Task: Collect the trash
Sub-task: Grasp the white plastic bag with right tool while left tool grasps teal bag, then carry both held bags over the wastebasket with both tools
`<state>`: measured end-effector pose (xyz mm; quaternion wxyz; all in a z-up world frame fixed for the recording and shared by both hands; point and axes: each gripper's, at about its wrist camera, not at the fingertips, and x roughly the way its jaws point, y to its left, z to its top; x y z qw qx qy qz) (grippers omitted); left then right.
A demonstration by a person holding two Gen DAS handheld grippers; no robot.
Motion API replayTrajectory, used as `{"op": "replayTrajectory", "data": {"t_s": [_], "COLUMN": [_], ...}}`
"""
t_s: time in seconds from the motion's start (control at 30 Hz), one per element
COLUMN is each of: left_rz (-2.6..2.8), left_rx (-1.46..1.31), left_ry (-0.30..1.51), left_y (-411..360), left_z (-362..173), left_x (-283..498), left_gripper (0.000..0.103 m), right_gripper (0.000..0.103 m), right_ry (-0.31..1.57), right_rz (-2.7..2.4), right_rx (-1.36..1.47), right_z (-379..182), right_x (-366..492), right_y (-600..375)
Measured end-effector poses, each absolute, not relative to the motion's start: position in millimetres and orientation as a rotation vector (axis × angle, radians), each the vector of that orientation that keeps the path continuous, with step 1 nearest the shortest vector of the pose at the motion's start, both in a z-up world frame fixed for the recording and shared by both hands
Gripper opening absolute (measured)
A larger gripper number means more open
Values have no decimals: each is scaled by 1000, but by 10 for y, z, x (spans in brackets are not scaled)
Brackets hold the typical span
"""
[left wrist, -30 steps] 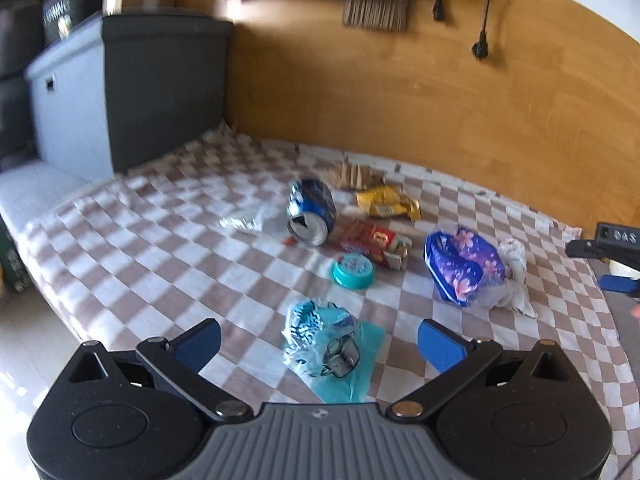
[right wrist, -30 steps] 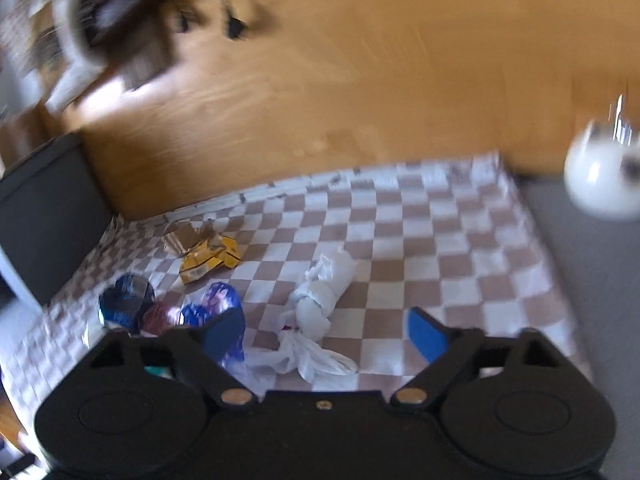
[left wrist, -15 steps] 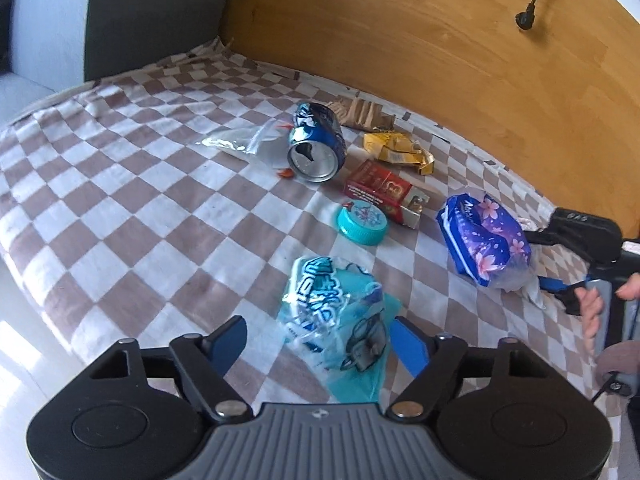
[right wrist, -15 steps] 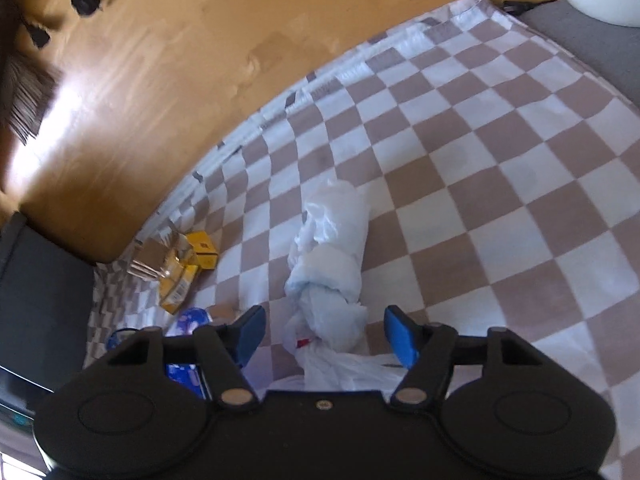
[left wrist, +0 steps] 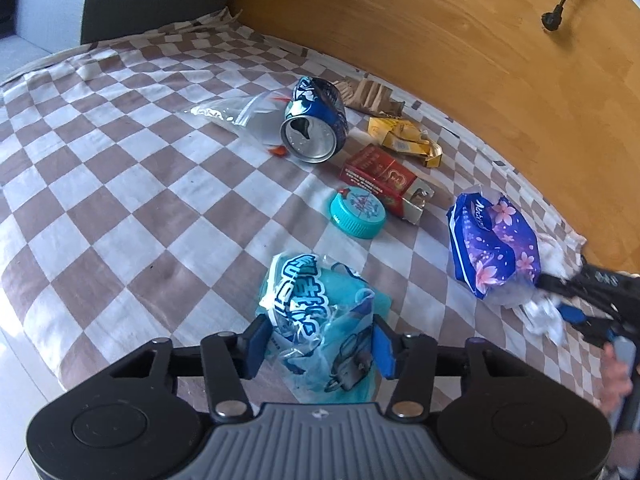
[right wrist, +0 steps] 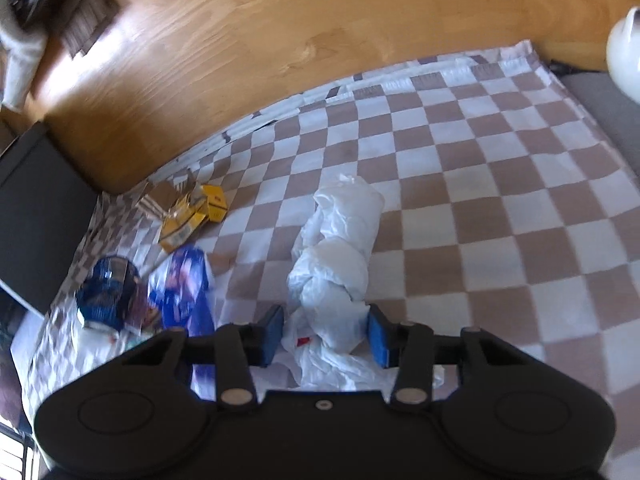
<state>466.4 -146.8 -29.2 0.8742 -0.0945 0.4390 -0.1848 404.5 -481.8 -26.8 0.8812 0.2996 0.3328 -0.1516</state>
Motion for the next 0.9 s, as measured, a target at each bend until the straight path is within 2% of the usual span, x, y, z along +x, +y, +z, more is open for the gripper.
{"op": "replayTrajectory", "data": {"t_s": [0.17, 0.47, 0.9], "left_rz": [-360, -362, -362], "left_rx": [-180, -69, 30], "left_ry": [884, 744, 609], "left_y": [-1505, -1658, -1655], "left_z": [-168, 294, 770], "left_x": [4504, 4002, 3286], "left_gripper": [47, 45, 45], "right_gripper": [45, 45, 45], "right_ry": [706, 679, 603], "right_rz": [-298, -208, -169], "right_rx": [504, 315, 202], "right_z": [-114, 279, 742], "right_x": [3750, 3196, 2500], "right_y": [-4696, -4276, -3773]}}
